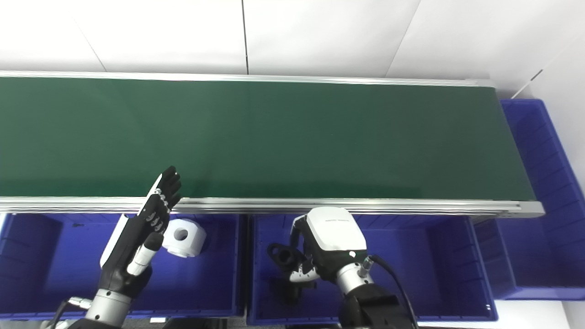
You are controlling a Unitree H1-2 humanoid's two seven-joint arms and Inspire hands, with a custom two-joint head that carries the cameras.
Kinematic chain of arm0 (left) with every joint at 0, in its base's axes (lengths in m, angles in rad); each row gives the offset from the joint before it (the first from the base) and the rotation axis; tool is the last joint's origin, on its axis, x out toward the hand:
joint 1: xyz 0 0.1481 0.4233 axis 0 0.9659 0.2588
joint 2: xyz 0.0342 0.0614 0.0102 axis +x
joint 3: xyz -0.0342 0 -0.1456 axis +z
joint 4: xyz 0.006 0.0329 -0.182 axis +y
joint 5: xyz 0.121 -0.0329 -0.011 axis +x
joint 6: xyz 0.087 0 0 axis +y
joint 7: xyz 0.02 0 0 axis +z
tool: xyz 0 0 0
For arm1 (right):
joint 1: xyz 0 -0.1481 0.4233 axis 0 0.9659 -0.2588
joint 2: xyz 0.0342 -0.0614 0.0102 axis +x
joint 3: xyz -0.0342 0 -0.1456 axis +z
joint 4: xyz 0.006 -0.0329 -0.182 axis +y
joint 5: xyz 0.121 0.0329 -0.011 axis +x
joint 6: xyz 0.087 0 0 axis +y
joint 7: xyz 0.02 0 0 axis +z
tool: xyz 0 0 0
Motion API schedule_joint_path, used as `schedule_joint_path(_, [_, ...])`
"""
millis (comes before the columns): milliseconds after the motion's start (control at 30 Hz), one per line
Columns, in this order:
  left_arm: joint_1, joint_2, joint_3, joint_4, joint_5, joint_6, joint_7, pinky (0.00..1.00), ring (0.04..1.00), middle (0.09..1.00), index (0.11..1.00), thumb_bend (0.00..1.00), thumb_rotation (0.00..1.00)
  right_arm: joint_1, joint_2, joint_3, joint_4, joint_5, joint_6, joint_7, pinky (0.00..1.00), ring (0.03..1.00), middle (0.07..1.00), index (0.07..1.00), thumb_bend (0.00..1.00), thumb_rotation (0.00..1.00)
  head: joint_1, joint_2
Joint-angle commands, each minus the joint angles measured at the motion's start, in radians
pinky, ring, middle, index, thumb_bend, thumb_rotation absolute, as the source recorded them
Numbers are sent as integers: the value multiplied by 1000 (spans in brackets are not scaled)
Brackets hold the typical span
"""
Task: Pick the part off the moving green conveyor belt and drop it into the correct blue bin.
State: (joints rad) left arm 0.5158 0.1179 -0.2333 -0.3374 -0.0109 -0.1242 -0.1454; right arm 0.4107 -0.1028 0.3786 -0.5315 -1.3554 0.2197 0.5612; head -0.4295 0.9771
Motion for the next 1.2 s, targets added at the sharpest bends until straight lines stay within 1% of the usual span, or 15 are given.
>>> schedule_joint_path(0, [8,-10,0,-42,-5,0,1,1000,1000,1000,1000,815,840,3,12,0,-20,-30,-13,-16,209,286,393,495,505,165,3,-1])
schedule_joint_path(67, [9,-12,0,-46,-7,9,2,1000,1000,1000,1000,813,832,9,22,-1,-18,-56,-7,-15,218,315,472,669,732,400,3,-1])
schedule_joint_path(100, [10,-13,1,-48,-4,10,2,1000,1000,1000,1000,815,832,9,29,1,-22,-96,-4,21,221,323,492,696,770,436,7,-1])
schedule_joint_path(133, [11,-13,1,-49,0,11,3,1000,1000,1000,1000,814,836,10,34,1,-24,-126,-3,48,330,444,615,767,883,536,7,-1])
schedule_joint_path(167, [11,-13,2,-49,1,9,3,1000,1000,1000,1000,814,837,10,38,3,-30,-160,-8,80,357,475,645,785,911,561,7,-2])
schedule_joint_path(200, [11,-13,3,-48,2,8,2,1000,1000,1000,1000,815,837,10,42,3,-34,-184,-14,100,436,570,729,823,965,618,7,-2])
schedule_joint_path(300, [9,-10,4,-41,-4,-4,-4,1000,1000,1000,1000,810,828,12,51,2,-45,-222,-30,148,499,642,788,852,998,677,10,-4])
schedule_joint_path(633, [4,-8,1,-38,-14,6,-10,1000,1000,1000,1000,822,819,15,58,-6,-52,-219,-38,187,507,643,774,856,1000,719,20,-10])
schedule_joint_path(833, [5,-10,-5,-29,3,-3,-8,1000,1000,1000,1000,828,826,25,59,-9,-59,-186,-38,178,476,572,722,841,1000,745,51,-27])
schedule_joint_path(933, [13,-9,-7,-27,30,-5,-1,1000,997,1000,1000,839,837,55,77,-5,-99,-60,-41,95,451,559,706,809,1000,751,92,-46])
schedule_joint_path(967, [15,-8,-8,-25,39,-9,1,999,995,1000,1000,838,849,64,82,0,-114,-22,-47,59,419,534,694,796,917,809,92,-46])
schedule_joint_path(1033, [17,-9,-11,-17,50,-23,1,996,995,1000,1000,826,853,92,106,12,-145,99,-70,-50,393,506,672,770,814,808,109,-54])
schedule_joint_path(1067, [18,-9,-13,-12,54,-28,0,995,995,1000,1000,822,854,118,141,15,-159,200,-69,-103,387,498,665,762,786,802,119,-62])
schedule_joint_path(1133, [21,-7,-17,-6,65,-32,-2,992,997,1000,1000,810,866,178,224,16,-160,453,-84,-214,330,442,601,702,711,697,121,-69])
schedule_joint_path(1167, [23,-7,-19,-2,71,-36,-1,984,994,1000,1000,806,868,205,249,20,-135,570,-139,-288,330,430,568,660,667,653,123,-75])
